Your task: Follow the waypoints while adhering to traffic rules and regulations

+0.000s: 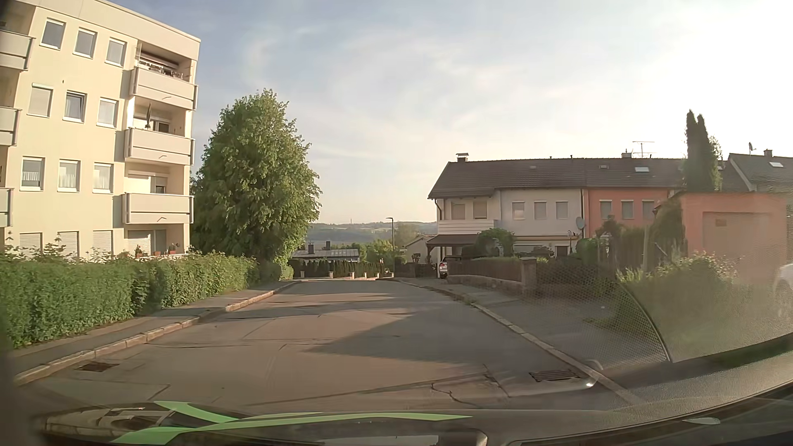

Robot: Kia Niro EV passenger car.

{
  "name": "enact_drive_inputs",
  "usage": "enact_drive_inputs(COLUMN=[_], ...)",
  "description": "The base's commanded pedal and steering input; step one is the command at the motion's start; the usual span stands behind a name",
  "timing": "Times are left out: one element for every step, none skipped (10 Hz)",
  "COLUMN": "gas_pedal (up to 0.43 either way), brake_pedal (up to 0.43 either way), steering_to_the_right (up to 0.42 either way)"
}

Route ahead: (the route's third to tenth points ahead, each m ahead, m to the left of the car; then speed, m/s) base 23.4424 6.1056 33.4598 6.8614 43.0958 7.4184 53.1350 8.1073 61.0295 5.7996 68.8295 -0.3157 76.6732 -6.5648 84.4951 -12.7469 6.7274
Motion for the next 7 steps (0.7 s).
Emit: enact_drive_inputs(gas_pedal=[0.0, 0.0, 0.0, 0.0, 0.0, 0.0, 0.0], brake_pedal=[0.012, 0.006, 0.0, 0.0, 0.0, 0.0, 0.0], steering_to_the_right=[-0.041, -0.041, -0.041, -0.041, -0.041, -0.04, -0.039])
